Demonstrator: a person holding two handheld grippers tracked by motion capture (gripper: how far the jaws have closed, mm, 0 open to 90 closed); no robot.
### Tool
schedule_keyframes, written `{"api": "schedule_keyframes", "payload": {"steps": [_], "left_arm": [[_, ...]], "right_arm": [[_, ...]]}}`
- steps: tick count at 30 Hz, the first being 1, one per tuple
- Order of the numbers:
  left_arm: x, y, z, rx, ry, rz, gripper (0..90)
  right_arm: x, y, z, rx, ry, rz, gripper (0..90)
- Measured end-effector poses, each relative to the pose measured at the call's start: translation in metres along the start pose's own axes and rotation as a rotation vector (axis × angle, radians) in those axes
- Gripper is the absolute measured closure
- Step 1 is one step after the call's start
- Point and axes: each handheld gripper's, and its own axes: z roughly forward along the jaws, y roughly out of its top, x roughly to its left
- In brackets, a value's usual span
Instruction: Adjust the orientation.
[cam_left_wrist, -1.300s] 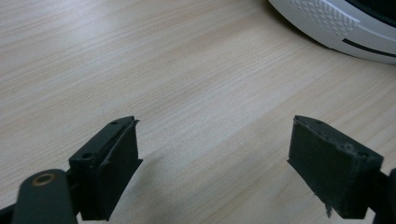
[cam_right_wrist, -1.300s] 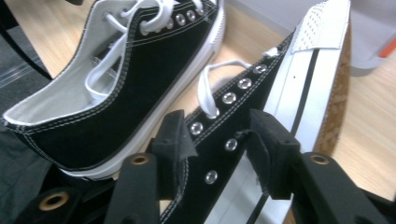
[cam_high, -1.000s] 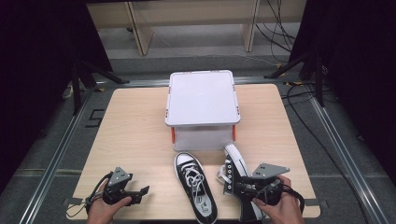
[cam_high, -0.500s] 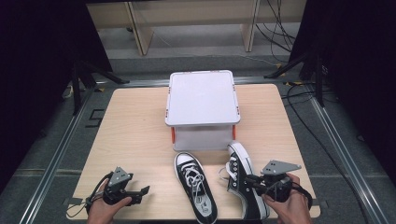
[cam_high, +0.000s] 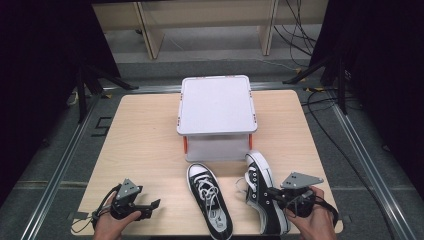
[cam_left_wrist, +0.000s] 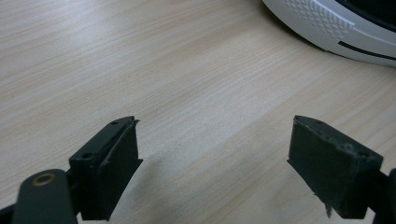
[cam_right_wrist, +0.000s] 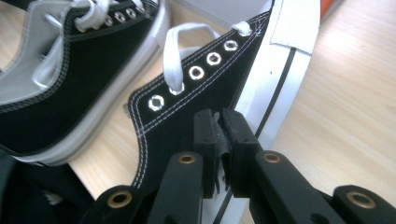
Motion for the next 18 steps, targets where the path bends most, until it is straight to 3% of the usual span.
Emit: {"api": "schedule_keyframes", "payload": {"steps": [4,10,15,18], "left_arm": [[0.000,0.000,0.000,0.000,0.000,0.001,15.6],[0.000,0.000,0.000,0.000,0.000,0.000,15.6],[-0.001,0.001,0.001,-0.002,-0.001,-0.007,15.6],[-0.001,0.000,0.001,0.003,-0.002,-0.005,15.6]], "right_arm": [[-0.002,-0.001,-0.001,0.000,0.017,0.038,85.6],[-0.012,-0.006,-0.007,-0.011,-0.010,0.053,87.2],[-0.025,-0.014,-0.011,-0.025,0.030,0.142,89.0],[-0.029,-0.015,-0.013,-0.011,-0.004,0.121,89.8]]}}
